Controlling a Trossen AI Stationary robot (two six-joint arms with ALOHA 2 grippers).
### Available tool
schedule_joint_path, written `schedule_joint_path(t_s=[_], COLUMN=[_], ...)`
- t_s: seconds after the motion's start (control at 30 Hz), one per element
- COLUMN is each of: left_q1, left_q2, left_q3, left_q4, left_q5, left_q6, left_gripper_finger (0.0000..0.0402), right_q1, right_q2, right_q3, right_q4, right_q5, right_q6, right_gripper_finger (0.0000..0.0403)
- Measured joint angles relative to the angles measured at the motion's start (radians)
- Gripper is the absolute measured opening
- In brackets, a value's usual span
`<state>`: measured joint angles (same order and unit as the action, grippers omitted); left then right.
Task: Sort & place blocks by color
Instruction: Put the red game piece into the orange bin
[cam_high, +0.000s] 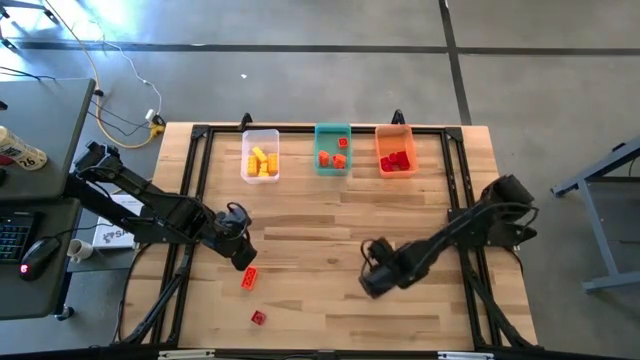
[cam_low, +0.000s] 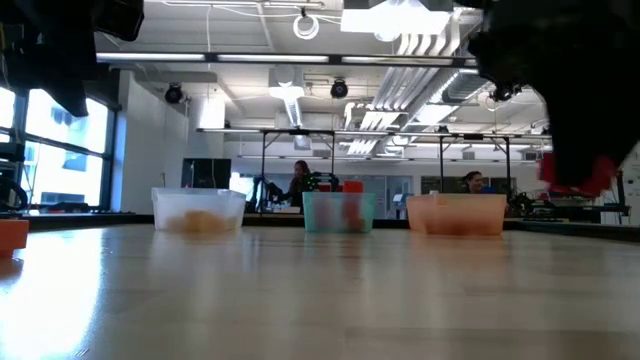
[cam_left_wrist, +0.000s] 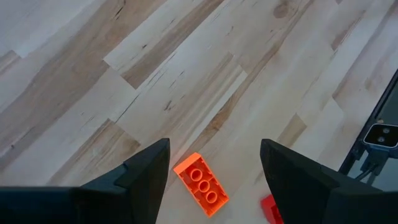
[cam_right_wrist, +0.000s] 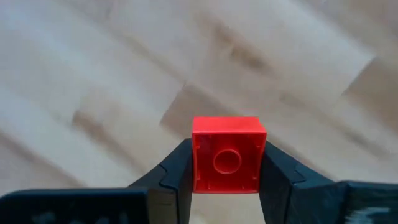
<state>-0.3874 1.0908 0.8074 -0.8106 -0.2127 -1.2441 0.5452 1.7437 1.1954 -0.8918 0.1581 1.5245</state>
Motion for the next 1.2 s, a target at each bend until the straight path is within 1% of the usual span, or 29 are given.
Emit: schedule_joint_path(t_s=[0.33, 0.63, 0.87, 1.0, 1.2], left_q1=[0.0, 0.0, 0.0, 0.0, 0.001], left_q2=[0.0, 0.0, 0.0, 0.0, 0.0], left_q3=[0.0, 0.0, 0.0, 0.0, 0.0], left_q4=[-0.001, 0.0, -0.001, -0.001, 0.0], left_q5=[0.0, 0.0, 0.0, 0.014, 0.028], left_q6=[0.083, 0.126, 0.146, 0.165, 0.065], left_gripper_finger=[0.0236, 0.0236, 0.0236, 0.0236, 0.0236], right_q1=[-0.183, -0.348, -0.474, -0.556, -0.707], right_q2=[-0.103, -0.179, -0.211, -0.219, -0.219], right_q3=[0.0, 0.0, 0.0, 0.0, 0.0], right_q4=[-0.122, -0.189, -0.209, -0.235, -0.26], right_q5=[0.083, 0.168, 0.185, 0.188, 0.2], right_q6=[-0.068, -0.193, -0.363, -0.493, -0.695], right_gripper_finger=[0.0108, 0.0108, 0.0108, 0.0108, 0.0108])
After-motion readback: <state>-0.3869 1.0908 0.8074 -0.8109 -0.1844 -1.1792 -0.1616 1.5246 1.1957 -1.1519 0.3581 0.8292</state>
